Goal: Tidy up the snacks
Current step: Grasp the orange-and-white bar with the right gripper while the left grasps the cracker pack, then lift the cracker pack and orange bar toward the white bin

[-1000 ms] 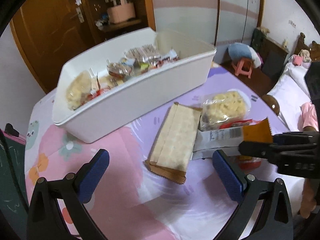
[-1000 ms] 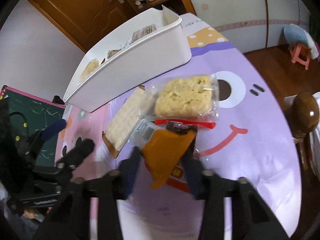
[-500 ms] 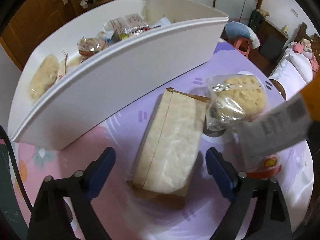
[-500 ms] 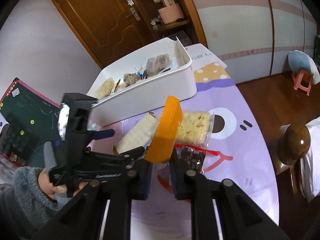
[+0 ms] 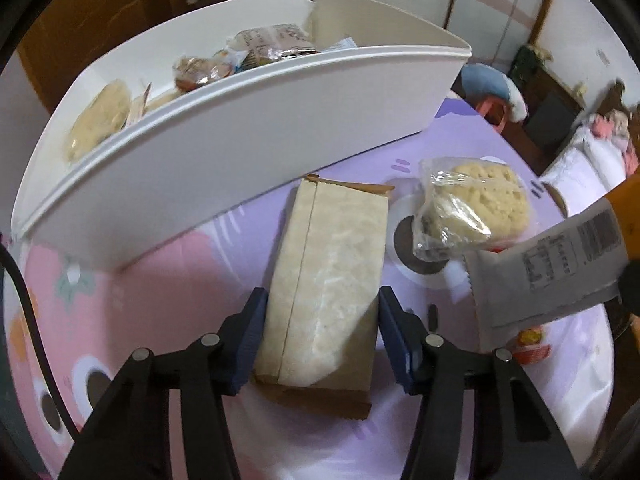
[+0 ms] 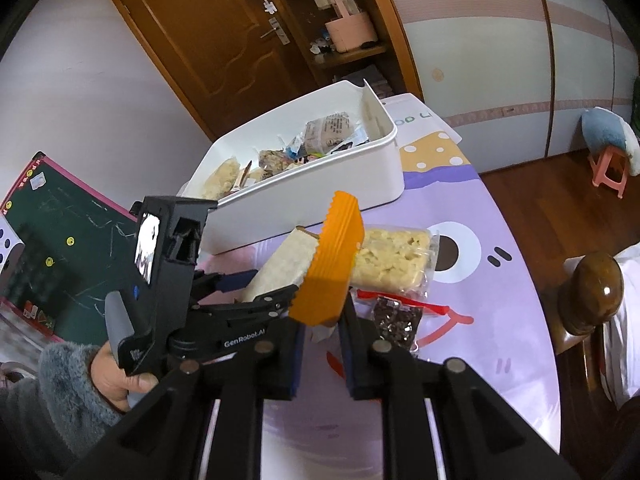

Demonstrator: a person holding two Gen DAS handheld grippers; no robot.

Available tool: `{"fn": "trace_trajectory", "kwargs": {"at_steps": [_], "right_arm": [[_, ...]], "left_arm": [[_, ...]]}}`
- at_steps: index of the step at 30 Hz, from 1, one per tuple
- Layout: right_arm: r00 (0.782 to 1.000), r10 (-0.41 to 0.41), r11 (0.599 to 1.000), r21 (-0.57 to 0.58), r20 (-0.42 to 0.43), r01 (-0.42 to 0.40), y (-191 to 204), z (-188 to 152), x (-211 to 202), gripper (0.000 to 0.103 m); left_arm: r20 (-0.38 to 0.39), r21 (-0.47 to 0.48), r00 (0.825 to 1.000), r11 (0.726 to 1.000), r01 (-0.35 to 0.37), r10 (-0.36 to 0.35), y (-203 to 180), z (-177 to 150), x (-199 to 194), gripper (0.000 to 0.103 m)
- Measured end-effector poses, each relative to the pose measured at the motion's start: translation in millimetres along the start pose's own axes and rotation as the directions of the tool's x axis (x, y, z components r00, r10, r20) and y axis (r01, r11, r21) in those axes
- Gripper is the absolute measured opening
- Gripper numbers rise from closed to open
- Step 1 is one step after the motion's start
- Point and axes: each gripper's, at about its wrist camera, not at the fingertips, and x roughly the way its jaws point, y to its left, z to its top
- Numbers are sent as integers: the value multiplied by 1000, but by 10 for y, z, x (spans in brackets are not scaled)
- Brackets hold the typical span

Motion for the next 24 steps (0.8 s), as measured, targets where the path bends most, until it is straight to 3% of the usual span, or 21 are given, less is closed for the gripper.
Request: {"fn": "trace_trajectory", "kwargs": {"at_steps": [5,13,18,24], "right_arm": [[1000,14,1000,-21,8,-14,92,13,-54,16],[997,50,996,-83,56,-46,345,94,-254,16],[989,80,987,-148,128,-60,568,336,-485,16],[967,73,970,-243,243,-13,887,758,-718,16]], "left_arm": [[55,-49,998,999,1,1,62,-172,-303,53],[172,-100,985,995,2,16,252,-229,-1103,53],[258,-100,963,994,-48,73,357,-89,-1643,53],[338,-106,930,988,-113,143,505,228,-2191,53]]}}
